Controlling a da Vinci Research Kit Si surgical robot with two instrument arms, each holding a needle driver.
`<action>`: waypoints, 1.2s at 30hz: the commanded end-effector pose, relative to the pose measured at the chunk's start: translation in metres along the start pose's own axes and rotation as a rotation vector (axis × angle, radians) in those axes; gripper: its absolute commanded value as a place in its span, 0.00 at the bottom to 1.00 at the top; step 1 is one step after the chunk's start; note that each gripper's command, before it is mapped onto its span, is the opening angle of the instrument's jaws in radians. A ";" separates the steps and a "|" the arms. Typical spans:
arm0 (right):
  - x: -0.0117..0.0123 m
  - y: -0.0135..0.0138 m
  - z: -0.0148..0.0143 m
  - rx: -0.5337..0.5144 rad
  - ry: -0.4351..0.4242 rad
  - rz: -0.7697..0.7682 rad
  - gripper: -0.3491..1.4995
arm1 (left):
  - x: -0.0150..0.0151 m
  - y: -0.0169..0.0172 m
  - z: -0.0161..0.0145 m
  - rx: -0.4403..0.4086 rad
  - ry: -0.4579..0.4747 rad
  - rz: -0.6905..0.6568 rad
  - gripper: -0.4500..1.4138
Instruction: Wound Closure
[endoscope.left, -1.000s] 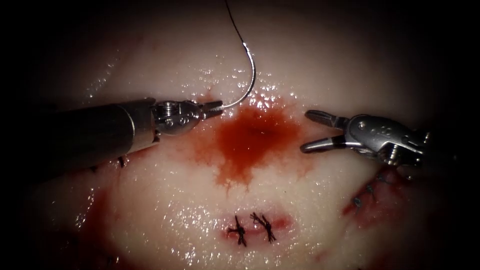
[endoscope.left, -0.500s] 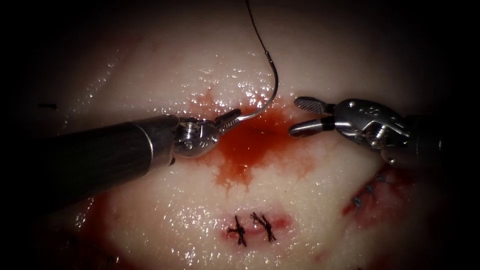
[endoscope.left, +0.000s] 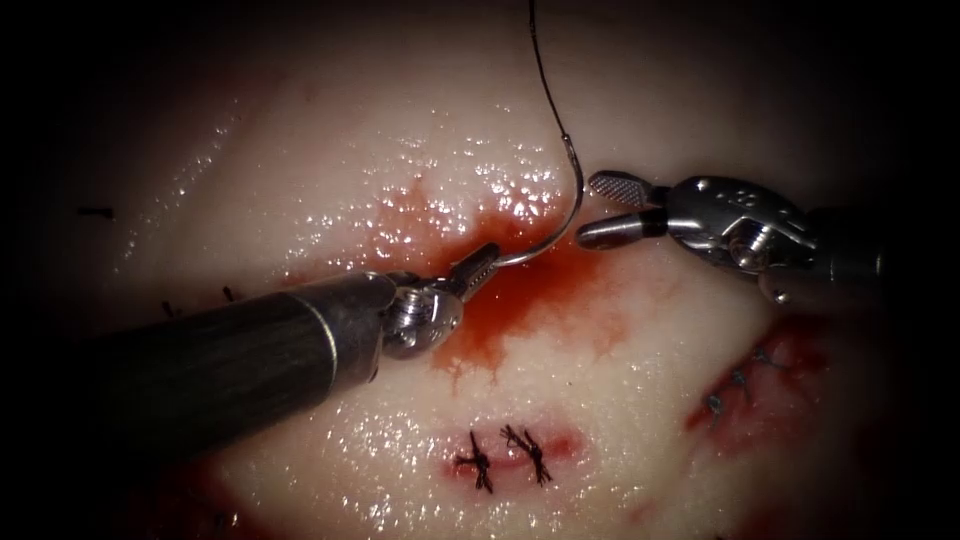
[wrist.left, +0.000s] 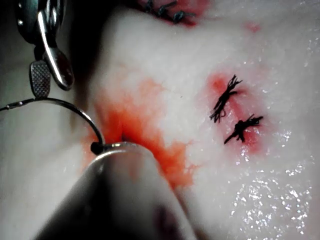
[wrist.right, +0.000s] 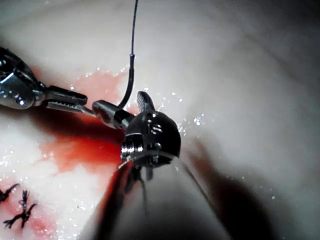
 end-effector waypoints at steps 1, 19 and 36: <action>-0.0002 -0.0004 0.0009 0.007 0.006 0.001 0.92 | 0.0003 0.0003 0.0007 0.003 0.001 0.005 0.00; 0.0001 -0.0002 0.0008 0.004 0.055 -0.054 0.19 | 0.0021 0.0006 -0.0002 0.030 -0.006 0.022 0.00; 0.0003 0.0004 -0.0001 -0.007 0.104 -0.146 0.00 | 0.0032 -0.0010 -0.0009 -0.049 0.045 -0.143 0.94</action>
